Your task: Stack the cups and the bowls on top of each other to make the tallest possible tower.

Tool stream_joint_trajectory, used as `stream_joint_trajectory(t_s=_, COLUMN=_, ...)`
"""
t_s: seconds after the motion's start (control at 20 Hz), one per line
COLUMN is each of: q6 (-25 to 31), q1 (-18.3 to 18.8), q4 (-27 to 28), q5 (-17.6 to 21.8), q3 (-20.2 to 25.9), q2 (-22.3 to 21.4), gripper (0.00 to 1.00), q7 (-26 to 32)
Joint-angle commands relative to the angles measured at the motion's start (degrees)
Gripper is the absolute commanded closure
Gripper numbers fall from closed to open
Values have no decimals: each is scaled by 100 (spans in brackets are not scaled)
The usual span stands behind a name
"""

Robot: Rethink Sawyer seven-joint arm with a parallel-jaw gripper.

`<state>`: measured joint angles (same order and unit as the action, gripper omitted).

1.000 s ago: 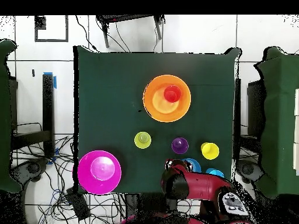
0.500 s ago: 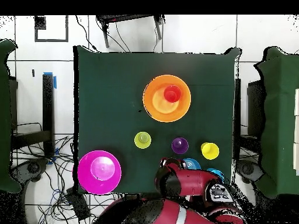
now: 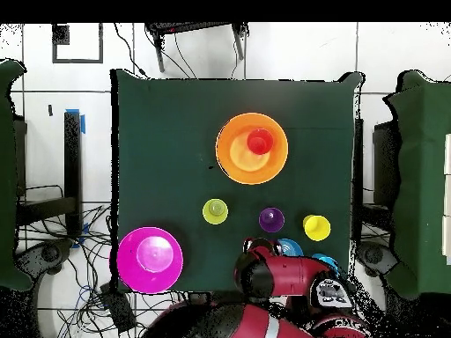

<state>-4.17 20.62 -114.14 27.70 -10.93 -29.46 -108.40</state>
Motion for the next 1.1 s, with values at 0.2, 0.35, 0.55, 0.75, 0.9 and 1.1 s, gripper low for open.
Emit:
stream_joint_trajectory(t_s=0.2, q6=-38, q1=220, q4=206, q5=-16, q3=700, q2=-57, gripper=0, q7=-606)
stream_joint_trajectory(t_s=0.35, q6=-81, q1=322, q4=208, q5=-8, q3=772, q2=27, gripper=0, q7=-618)
stream_joint_trajectory(t_s=0.55, q6=-115, q1=225, q4=255, q5=5, q3=683, q2=59, gripper=0, q7=-594)
stream_joint_trajectory(t_s=0.75, q6=-403, q1=-19, q4=329, q5=-23, q3=388, q2=211, gripper=0, q7=-667)
stream_joint_trajectory(t_s=0.9, q6=-459, q1=-7, q4=311, q5=-55, q3=434, q2=303, gripper=0, q7=-717)
stream_joint_trajectory(t_s=1.1, q6=-658, q1=-47, q4=337, q5=-79, q3=362, q2=509, gripper=0, q7=-769)
